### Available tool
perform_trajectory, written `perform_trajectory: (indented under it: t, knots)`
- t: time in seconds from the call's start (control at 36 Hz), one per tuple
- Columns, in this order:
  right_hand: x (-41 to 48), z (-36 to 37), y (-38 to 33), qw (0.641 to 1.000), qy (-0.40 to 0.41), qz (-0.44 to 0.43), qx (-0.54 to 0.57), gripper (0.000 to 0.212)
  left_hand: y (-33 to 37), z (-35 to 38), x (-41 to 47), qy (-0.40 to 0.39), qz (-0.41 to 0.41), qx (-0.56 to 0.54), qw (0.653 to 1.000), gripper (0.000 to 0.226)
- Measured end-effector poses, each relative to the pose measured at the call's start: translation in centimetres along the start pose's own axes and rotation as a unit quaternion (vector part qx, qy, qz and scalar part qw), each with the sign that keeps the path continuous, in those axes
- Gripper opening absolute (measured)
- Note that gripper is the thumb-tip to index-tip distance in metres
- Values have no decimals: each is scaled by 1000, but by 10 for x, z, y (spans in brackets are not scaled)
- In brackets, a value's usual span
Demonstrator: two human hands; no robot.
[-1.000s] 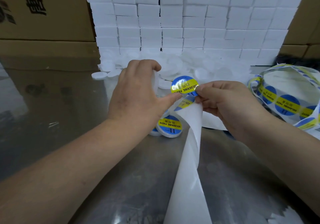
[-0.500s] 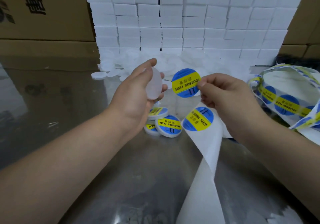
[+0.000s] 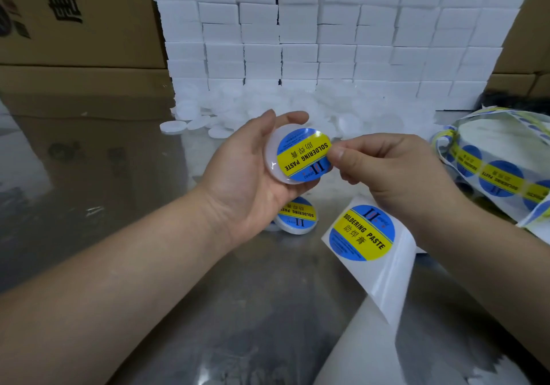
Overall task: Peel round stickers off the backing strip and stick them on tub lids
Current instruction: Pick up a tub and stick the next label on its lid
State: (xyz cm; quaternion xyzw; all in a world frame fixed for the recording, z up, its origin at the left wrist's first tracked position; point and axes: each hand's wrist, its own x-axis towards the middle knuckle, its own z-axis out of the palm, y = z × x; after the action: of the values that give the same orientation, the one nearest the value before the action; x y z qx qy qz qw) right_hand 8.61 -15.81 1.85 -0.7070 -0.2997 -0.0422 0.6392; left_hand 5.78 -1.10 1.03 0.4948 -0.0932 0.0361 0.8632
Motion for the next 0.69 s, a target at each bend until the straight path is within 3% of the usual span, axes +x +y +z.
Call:
perform_trajectory:
  t: [0.14, 0.25, 0.69]
  knots:
    - [-1, 1, -1, 1000, -9, 0, 0, 24, -1, 1, -1, -32, 16, 6, 999, 31]
    - [-1, 1, 0, 1000, -9, -1, -2, 25, -4, 2, -1, -24, 24, 22, 999, 16]
    - [1, 0, 5, 1000, -8, -4, -25, 34, -9, 5, -2, -13, 68, 70, 995, 19]
